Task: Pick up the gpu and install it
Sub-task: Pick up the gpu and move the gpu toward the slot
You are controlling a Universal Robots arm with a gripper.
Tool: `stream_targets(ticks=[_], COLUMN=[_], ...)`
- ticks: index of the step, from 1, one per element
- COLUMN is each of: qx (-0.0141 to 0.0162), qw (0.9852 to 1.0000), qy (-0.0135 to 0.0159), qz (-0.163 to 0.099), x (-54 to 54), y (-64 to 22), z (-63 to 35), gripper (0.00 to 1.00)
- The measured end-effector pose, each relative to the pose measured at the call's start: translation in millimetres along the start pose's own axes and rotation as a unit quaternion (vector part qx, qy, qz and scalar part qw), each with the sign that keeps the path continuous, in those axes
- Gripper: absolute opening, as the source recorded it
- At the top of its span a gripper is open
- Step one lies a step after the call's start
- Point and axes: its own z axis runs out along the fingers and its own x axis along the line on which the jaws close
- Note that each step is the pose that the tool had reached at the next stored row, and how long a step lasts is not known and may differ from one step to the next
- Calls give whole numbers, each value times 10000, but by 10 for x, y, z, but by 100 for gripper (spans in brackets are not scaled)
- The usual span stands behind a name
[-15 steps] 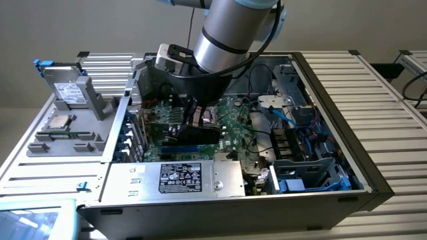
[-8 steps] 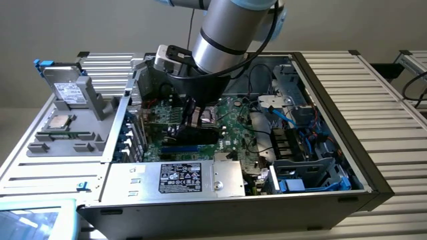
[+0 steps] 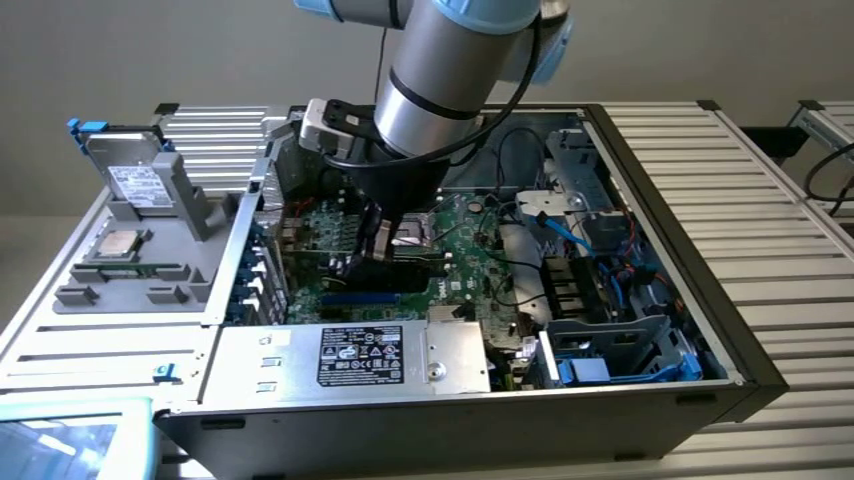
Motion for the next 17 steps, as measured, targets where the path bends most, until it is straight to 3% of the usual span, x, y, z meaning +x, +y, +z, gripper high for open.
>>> stream_targets(ticks=[11,13,16,17], qx=[16,55,157,164], qw=[10000,10000,9999,9999], qy=[-1,-2,-2,-2], qz=[0,1,3,3], x=[2,3,3,3], y=[46,54,59,59], z=[28,32,35,35], gripper=[28,28,28,28])
